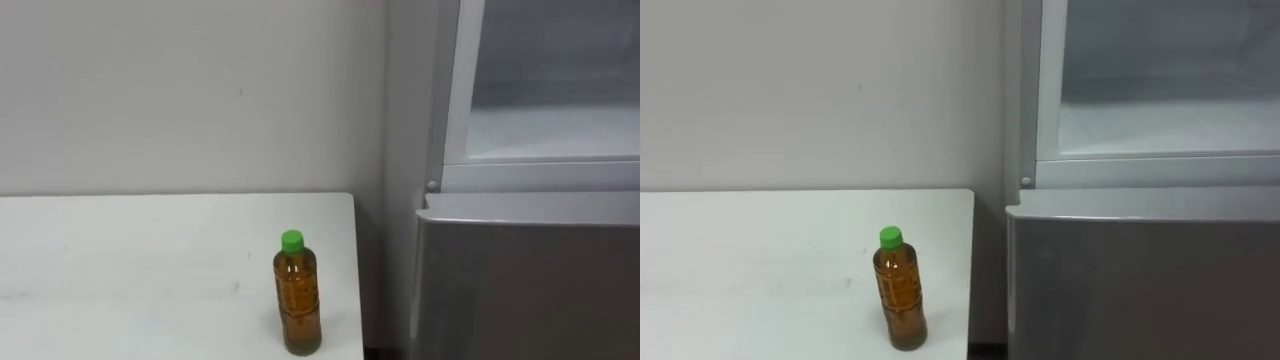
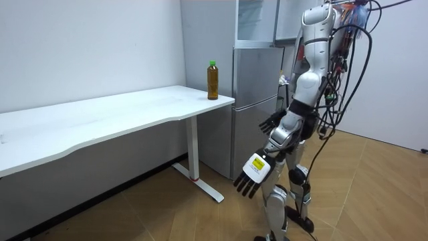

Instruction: Put the bottle in the upper fridge

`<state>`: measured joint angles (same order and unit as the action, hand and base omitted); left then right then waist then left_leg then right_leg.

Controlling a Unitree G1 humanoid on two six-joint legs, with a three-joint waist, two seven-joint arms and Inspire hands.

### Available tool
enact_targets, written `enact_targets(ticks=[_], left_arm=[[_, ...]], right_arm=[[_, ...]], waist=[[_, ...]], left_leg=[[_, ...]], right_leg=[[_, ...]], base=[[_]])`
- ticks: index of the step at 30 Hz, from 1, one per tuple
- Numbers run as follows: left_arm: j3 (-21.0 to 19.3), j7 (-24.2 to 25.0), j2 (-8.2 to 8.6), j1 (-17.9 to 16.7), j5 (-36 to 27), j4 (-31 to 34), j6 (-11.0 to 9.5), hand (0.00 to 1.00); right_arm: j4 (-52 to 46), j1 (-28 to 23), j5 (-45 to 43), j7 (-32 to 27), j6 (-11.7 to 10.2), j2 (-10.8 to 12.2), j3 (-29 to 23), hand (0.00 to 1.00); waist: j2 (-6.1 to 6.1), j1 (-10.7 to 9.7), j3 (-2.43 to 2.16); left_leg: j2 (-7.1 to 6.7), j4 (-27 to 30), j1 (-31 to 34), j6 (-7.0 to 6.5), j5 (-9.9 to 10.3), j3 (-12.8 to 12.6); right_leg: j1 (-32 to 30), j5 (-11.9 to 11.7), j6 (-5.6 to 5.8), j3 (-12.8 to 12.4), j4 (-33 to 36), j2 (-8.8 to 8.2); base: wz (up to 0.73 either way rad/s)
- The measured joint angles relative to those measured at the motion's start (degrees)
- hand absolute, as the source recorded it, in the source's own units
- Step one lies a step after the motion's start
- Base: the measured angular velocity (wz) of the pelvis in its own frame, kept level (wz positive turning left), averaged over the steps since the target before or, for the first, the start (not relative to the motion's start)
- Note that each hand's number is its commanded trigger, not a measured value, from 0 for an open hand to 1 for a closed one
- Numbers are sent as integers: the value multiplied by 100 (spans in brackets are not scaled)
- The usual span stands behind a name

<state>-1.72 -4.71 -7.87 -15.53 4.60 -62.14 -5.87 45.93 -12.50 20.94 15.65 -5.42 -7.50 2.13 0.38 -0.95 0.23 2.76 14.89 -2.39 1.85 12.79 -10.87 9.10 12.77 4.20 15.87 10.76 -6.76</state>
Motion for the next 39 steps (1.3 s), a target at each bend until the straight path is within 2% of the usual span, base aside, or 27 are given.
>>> enact_targets(ticks=[5,10,13,17,19,24,27,30,39], left_arm=[[-32,113,-15,3,10,27,0,0],[-28,239,-86,-24,67,23,5,0],[-30,359,-154,-29,66,24,108,0],[-25,434,-181,30,59,43,203,0],[-17,439,-190,36,59,73,226,0],[106,454,-238,27,62,53,230,0],[130,499,-241,22,67,53,231,0],[143,542,-247,8,68,53,239,0],[129,663,-240,-85,69,81,342,0]], right_arm=[[-912,-2,-289,172,-1,-19,258,0],[-2099,5,-574,317,7,-153,427,0],[-2711,15,-561,333,23,-200,425,0],[-3057,45,-548,373,70,-196,434,0],[-3321,64,-547,385,195,-197,437,0],[-3836,141,-506,375,172,-196,466,0],[-3878,248,-500,366,174,-199,467,0],[-4072,333,-497,322,174,-201,470,0],[-4702,474,-53,315,175,-370,448,0]], waist=[[-5,38,2],[-54,174,18],[-82,203,23],[-101,268,1],[-104,297,-8],[-135,309,-4],[-134,316,12],[-142,318,-1],[-174,529,-3]], left_leg=[[4,66,20,-3,3,16],[3,95,45,-16,14,35],[3,158,150,-23,31,112],[3,228,201,-30,40,168],[3,254,240,-38,45,173],[1,260,243,-41,44,173],[1,244,231,-41,44,169],[1,251,270,-42,43,172],[-1,267,270,-42,41,200]], right_leg=[[-3,0,0,3,-3,1],[1,-1,2,25,5,1],[-9,-3,4,112,5,2],[-28,-4,4,158,8,5],[-60,-6,7,164,36,0],[-89,-8,11,164,97,-11],[-85,-8,11,164,98,-10],[-103,-8,11,163,97,-10],[-66,-8,11,185,93,-10]], base=[[0],[2],[13],[8],[0],[0],[0],[0],[1]])
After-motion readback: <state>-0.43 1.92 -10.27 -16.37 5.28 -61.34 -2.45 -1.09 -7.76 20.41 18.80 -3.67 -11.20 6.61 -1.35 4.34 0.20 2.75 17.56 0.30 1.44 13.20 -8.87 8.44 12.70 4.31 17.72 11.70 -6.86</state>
